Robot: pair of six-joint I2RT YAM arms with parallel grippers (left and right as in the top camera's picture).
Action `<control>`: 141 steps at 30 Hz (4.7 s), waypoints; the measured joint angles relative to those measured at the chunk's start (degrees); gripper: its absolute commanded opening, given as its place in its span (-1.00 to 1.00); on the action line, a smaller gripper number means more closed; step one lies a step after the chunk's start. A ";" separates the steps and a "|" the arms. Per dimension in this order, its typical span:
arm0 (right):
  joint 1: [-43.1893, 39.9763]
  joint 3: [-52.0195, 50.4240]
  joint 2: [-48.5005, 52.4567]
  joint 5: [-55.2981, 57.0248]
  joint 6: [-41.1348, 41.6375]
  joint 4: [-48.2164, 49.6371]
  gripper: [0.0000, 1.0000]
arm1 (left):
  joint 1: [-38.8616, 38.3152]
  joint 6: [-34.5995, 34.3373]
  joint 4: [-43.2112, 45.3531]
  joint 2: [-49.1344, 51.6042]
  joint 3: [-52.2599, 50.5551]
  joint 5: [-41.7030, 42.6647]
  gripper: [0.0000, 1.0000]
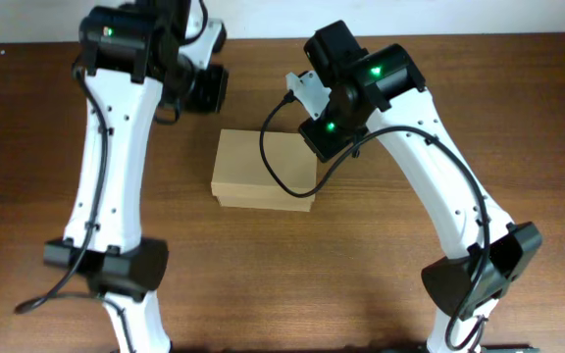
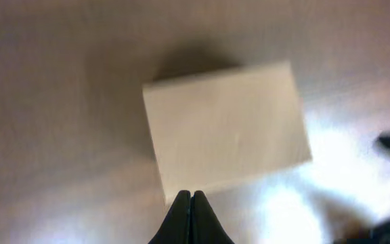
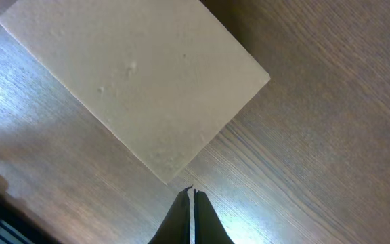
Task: Pack container
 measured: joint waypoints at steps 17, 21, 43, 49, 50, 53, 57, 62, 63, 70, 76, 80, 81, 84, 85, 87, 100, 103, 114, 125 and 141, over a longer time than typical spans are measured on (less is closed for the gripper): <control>0.00 -12.04 -0.20 -1.20 0.66 5.95 -0.92 | -0.04 2.73 16.68 -2.69 -37.44 2.73 -0.97; 0.07 -13.84 -0.20 -3.45 0.61 7.80 -0.93 | -0.04 2.75 18.91 -2.69 -41.48 2.95 -0.97; 0.02 -27.36 -0.11 -6.99 0.42 19.12 -0.93 | -0.04 2.16 23.39 -2.82 -44.83 3.32 -0.96; -1.51 -22.23 -0.13 -4.44 0.70 16.15 -0.92 | -0.04 0.44 20.15 -2.80 -40.94 3.23 -0.96; -1.64 -20.39 -0.20 -4.04 0.68 15.74 -0.92 | -0.04 0.28 18.91 -2.80 -38.69 3.06 -0.96; -1.68 -13.77 -1.11 -1.99 0.92 14.14 -0.93 | -0.04 0.07 15.91 -2.75 -29.05 1.95 -0.95; -1.66 -1.92 -3.34 2.89 3.02 10.99 -0.93 | -0.04 0.02 13.16 -2.78 -13.75 -1.40 -0.86; -1.66 16.61 -5.62 6.75 4.50 6.27 -0.93 | 0.02 -0.17 10.82 -2.78 5.62 -7.06 -0.68; -1.68 19.87 -5.81 7.04 4.70 5.55 -0.92 | 0.11 -0.24 10.34 -2.78 9.57 -8.15 -0.67; -1.66 39.10 -10.25 14.32 7.32 -1.38 -0.92 | 0.76 -0.35 3.65 -4.74 27.80 -13.94 -0.67; -1.66 31.74 -21.90 19.39 8.98 -1.86 -0.93 | 0.76 -0.35 3.06 -10.95 25.62 -16.68 -0.66; -1.66 17.40 -33.18 23.41 9.77 -0.74 -0.92 | 0.76 -0.61 6.23 -18.51 14.19 -19.04 -0.67; -1.66 13.86 -35.91 24.41 10.01 -0.39 -0.92 | 0.76 -0.63 6.84 -19.85 11.85 -19.37 -0.67; -1.66 5.57 -43.39 27.15 11.04 -0.63 -0.92 | 0.76 -0.85 8.98 -27.36 0.20 -20.55 -0.67; -1.66 4.24 -45.20 28.04 11.41 -0.66 -0.92 | 0.76 -1.01 8.90 -29.29 -2.49 -20.79 -0.68; -1.66 3.58 -48.04 29.68 12.39 -1.40 -0.93 | 0.76 -1.55 7.39 -32.41 -6.43 -21.16 -0.74; 5.35 -3.87 -54.16 34.01 17.68 -12.15 -0.92 | -1.51 -6.82 5.60 -48.63 -38.51 -27.63 -0.77; 5.97 -8.85 -57.07 34.29 18.27 -12.22 -0.92 | -1.66 -6.86 7.50 -55.69 -46.56 -28.20 -0.75; 6.01 -17.59 -70.01 31.26 24.46 -12.22 0.98 | -1.66 -7.48 9.60 -70.86 -53.29 -30.36 0.99; 6.05 -18.47 -69.66 29.31 25.68 -12.22 0.98 | -1.66 -7.65 9.60 -70.31 -53.79 -30.38 0.99; 6.03 -18.47 -69.66 29.31 25.90 -12.20 0.98 | -1.64 -7.67 9.60 -70.31 -53.79 -30.38 0.99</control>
